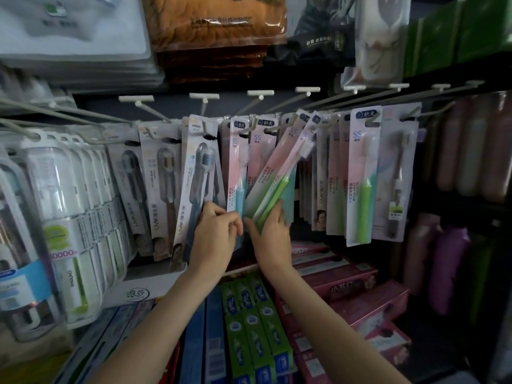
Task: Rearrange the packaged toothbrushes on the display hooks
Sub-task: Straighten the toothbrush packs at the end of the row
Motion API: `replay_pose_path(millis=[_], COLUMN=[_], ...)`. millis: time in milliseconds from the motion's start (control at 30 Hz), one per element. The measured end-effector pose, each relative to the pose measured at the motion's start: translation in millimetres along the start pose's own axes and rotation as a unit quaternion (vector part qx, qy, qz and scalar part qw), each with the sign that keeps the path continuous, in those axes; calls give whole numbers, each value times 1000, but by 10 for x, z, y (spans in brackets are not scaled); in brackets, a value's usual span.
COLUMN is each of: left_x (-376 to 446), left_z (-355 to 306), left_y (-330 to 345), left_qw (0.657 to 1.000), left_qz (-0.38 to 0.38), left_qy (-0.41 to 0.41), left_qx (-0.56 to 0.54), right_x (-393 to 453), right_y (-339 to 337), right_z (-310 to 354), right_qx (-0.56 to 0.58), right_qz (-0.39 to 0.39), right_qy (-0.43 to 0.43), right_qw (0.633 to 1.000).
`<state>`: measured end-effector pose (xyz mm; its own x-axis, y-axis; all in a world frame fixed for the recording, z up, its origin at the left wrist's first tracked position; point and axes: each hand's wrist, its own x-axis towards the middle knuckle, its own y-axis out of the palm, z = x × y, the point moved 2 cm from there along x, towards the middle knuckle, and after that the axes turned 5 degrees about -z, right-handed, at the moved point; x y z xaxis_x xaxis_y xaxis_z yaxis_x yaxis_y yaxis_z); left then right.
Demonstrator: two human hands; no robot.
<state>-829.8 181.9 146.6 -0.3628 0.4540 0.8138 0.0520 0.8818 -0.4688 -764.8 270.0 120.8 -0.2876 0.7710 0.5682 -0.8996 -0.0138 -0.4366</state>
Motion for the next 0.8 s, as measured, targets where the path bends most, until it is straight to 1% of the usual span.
replay_pose_path(millis=[167,333,533,667,700,800], left_x=[-5,-9,-12,-43,-65,-169], left_z=[7,-16,-11,-3,-10,-58], left_y=[-30,-35,-49,-24,-11,51], left_qw=[1000,1000,1000,1000,1000,998], left_qz=[1,3,3,-16,-27,-67], left_qy=[-9,-10,-18,-7,-5,7], left_qx=[-2,0,2,-3,-3,-4], right_x=[-52,-111,-166,-103,-81,-42], right_y=[-3,5,41,-117,-172,-325], right_z=[-70,-36,-22,-185,-241,-433], right_qx=[-35,-38,-18,21,22,5], right_qz=[45,68,65,-8,-17,9], right_qy=[23,43,43,53,62,95], right_qw=[998,996,997,998,998,995])
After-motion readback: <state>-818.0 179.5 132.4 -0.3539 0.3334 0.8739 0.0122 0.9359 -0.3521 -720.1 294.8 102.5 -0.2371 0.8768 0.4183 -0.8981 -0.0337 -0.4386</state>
